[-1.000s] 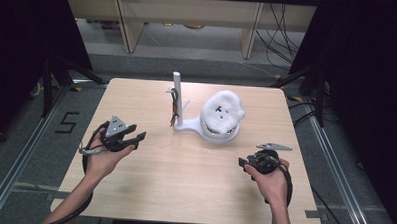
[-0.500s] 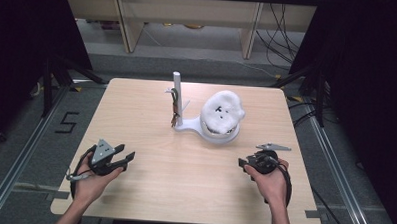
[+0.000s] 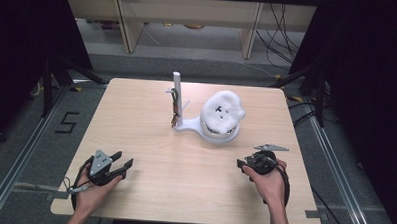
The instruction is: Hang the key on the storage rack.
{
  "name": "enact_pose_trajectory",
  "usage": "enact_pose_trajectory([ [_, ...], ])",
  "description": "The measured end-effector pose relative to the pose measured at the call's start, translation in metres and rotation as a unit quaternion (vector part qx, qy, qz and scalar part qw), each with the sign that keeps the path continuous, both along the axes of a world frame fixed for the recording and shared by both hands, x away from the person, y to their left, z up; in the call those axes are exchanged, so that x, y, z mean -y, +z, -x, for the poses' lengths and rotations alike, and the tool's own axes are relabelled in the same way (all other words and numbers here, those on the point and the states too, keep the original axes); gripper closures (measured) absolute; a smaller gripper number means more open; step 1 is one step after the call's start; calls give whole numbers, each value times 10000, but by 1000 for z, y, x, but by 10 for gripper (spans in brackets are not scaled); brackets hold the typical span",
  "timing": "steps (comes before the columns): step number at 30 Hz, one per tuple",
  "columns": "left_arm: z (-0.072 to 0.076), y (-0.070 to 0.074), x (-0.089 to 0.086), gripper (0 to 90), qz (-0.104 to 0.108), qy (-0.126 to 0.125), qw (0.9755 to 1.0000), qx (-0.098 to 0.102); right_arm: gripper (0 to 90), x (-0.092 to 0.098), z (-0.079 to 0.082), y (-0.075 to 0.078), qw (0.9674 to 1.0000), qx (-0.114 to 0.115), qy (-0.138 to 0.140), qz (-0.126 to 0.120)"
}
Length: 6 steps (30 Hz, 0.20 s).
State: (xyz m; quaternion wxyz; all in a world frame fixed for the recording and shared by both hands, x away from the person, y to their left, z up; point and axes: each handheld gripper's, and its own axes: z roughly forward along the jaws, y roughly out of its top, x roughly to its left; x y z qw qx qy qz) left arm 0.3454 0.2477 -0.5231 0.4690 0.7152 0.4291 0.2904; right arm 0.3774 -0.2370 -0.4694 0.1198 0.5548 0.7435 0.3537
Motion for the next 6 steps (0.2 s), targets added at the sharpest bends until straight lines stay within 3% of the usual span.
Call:
enact_pose_trajectory([
  [1, 0, 0, 0, 457, 0, 0, 10000, 0, 548, 0, 0, 0, 10000, 0, 0, 0],
  [2, 0, 0, -1, 455, 24, 15, 10000, 10, 547, 1, -2, -2, 9998, 164, 84, 45],
  [4, 1, 0, -1, 454, 30, 22, 10000, 37, 546, -1, 1, 1, 10000, -19, -52, 38],
  [6, 1, 0, -1, 454, 31, 36, 10000, 29, 546, 0, 1, 1, 10000, 8, -36, 49],
])
